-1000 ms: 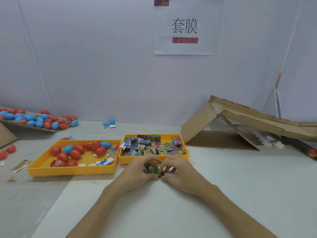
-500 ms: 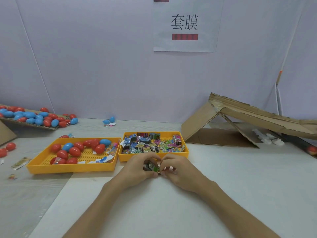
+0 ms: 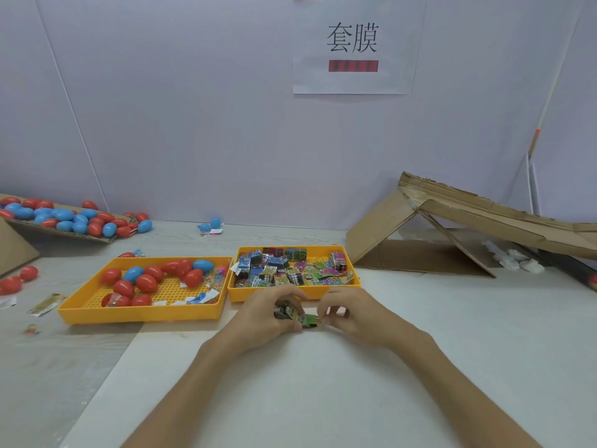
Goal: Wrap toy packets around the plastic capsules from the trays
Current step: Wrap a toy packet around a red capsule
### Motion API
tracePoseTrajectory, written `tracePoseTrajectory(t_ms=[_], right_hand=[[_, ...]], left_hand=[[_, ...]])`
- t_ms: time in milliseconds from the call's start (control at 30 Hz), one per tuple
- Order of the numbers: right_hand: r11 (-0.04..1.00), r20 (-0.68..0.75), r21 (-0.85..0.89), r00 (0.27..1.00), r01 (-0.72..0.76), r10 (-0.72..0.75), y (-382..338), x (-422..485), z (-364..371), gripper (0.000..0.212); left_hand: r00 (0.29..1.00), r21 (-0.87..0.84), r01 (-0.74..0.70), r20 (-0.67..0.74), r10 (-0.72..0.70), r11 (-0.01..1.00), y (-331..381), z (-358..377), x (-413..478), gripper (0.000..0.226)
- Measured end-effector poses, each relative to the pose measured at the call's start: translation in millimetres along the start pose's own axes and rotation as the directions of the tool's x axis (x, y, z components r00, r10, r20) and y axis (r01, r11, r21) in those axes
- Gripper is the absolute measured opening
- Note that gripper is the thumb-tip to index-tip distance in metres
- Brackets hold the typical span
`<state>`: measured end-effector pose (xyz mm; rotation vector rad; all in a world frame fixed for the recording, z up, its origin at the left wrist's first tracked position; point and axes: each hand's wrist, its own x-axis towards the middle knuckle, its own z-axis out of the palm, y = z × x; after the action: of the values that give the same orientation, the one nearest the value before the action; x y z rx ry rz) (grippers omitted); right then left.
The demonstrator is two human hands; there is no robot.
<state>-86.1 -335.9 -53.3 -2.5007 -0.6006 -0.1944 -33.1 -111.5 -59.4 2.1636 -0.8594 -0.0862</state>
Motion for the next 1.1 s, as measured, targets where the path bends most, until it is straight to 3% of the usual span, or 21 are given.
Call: tracePoseTrajectory(t_ms=[167,367,467,533,600,667,800,967,1100], right_hand=[[0.984,0.024,0.099,0.989,-0.148,0.146,12,-9,-21,0.014],[0.864,-0.190,0.463,0.930,-0.199,0.316,12,-10,-32,0.027],[0.819,-0.208,0.550,0.922,-0.167,0.327,4,-5,-22,0.017],[0.775,-0.195,0.614,0.921,-0.153,0.336,-1,-3,-18,0.014],[0.734,-0.191,0.666,0.919,-0.136,0.344,-5,-1,-14,0.017],[0.692,-0.187,0.713,0.919,-0.115,0.346,-7,-1,-12,0.014],[0.612,-0.179,0.788,0.927,-0.066,0.330,-6,-2,-12,0.012],[0.625,-0.174,0.779,0.944,-0.042,0.279,-6,-3,-14,0.033],[0.661,-0.226,0.749,0.917,-0.053,0.330,-9,-2,-12,0.025]], left_hand=[[1.000,-0.010,0.020,-0.005,-0.021,1.000,-1,-3,-2,0.044],[0.999,0.033,-0.048,-0.022,0.049,0.998,3,-5,-5,0.026],[0.976,-0.022,-0.110,-0.193,0.104,0.994,6,-14,-6,0.005],[0.912,-0.013,-0.115,-0.397,0.100,0.993,4,-25,-6,0.008],[0.807,0.093,-0.035,-0.585,0.083,0.995,-4,-38,-7,0.009],[0.715,0.247,0.179,-0.697,0.046,0.952,-19,-53,-10,0.007],[0.652,0.280,0.537,-0.737,-0.181,0.796,-51,-75,-16,0.029],[0.617,0.172,0.600,-0.721,-0.315,0.781,-59,-77,-13,0.037],[0.605,0.138,0.573,-0.736,-0.303,0.808,-59,-77,-15,0.036]])
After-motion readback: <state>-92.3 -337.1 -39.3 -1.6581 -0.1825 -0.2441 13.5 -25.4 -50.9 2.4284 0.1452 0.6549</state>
